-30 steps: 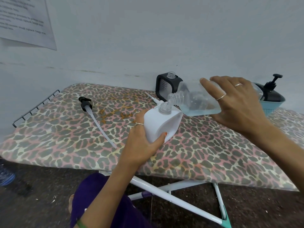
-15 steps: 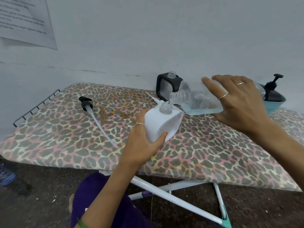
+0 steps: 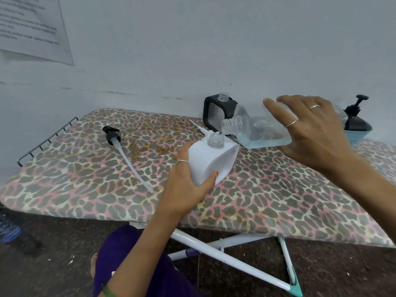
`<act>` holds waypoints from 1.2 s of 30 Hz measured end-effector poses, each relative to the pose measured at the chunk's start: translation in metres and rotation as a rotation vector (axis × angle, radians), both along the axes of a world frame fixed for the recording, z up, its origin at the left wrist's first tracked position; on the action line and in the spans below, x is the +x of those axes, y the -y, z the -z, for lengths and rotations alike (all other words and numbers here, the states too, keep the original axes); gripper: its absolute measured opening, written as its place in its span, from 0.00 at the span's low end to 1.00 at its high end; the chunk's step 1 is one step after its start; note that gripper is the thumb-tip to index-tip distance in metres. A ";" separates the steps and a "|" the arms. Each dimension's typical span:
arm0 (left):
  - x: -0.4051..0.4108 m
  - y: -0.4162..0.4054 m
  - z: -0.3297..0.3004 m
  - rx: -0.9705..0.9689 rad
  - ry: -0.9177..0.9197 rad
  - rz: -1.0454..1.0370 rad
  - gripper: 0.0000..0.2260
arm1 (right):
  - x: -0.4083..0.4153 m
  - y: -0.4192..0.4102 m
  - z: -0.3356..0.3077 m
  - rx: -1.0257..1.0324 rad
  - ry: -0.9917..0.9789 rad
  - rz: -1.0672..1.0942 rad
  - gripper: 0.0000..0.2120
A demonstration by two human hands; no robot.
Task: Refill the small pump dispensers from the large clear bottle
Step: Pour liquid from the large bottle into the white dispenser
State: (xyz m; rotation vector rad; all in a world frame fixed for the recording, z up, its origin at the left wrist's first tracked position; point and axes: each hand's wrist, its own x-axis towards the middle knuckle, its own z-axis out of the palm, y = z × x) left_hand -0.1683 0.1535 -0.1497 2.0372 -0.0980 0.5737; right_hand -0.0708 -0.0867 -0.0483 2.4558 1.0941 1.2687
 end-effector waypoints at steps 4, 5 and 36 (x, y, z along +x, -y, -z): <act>0.000 0.000 0.000 0.004 -0.005 -0.005 0.32 | 0.001 0.001 -0.001 -0.002 0.000 0.006 0.37; 0.000 0.000 0.000 0.006 -0.005 -0.007 0.31 | 0.001 0.001 -0.002 -0.002 0.002 0.006 0.37; -0.001 0.001 -0.002 0.013 -0.004 -0.017 0.32 | 0.000 0.003 -0.005 -0.007 0.029 0.007 0.38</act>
